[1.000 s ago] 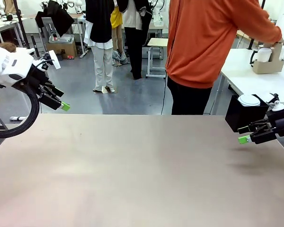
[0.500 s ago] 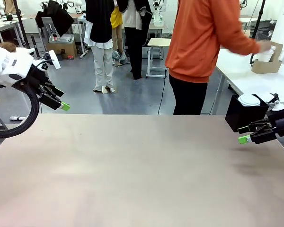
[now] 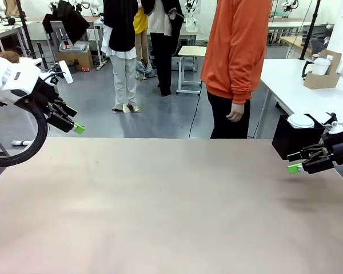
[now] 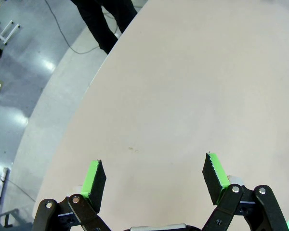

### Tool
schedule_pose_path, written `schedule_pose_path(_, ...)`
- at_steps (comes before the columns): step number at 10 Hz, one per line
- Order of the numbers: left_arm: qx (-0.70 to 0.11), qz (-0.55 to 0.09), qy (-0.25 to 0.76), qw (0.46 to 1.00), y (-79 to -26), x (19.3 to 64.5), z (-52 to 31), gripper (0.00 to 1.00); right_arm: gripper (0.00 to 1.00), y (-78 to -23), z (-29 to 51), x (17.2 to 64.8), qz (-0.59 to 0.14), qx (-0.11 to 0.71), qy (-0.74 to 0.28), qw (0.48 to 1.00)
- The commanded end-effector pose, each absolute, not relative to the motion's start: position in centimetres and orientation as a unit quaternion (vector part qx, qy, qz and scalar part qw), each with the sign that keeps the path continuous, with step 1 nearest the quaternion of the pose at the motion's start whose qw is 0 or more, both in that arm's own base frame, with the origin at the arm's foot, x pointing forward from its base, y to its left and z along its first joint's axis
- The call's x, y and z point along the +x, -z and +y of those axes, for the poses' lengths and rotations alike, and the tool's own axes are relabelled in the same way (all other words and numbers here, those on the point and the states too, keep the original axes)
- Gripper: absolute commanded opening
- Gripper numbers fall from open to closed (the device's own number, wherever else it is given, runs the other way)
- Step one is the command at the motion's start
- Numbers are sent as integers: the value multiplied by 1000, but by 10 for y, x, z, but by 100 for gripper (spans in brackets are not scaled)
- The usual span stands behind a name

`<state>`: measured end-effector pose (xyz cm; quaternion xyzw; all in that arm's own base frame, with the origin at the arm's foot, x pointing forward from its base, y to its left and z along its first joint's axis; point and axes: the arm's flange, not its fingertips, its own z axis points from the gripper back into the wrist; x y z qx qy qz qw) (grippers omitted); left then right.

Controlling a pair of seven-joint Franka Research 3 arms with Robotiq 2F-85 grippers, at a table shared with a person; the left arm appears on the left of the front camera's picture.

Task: Pour a drink into a cup and package it in a carrier.
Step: Insert the held 600 ml Paper Cup into the Cup Carrier.

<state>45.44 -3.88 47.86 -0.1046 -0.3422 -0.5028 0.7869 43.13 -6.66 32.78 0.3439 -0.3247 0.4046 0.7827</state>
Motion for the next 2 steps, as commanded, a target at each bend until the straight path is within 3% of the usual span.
schedule_pose_path(1, -114, -347, 501, 784, -478, 454, -38, 100, 100, -328, -69, 432, -329, 339, -413, 779)
schedule_pose_path(2, -114, -347, 501, 784, -478, 454, -38, 100, 100, -328, -69, 432, -329, 339, -413, 779)
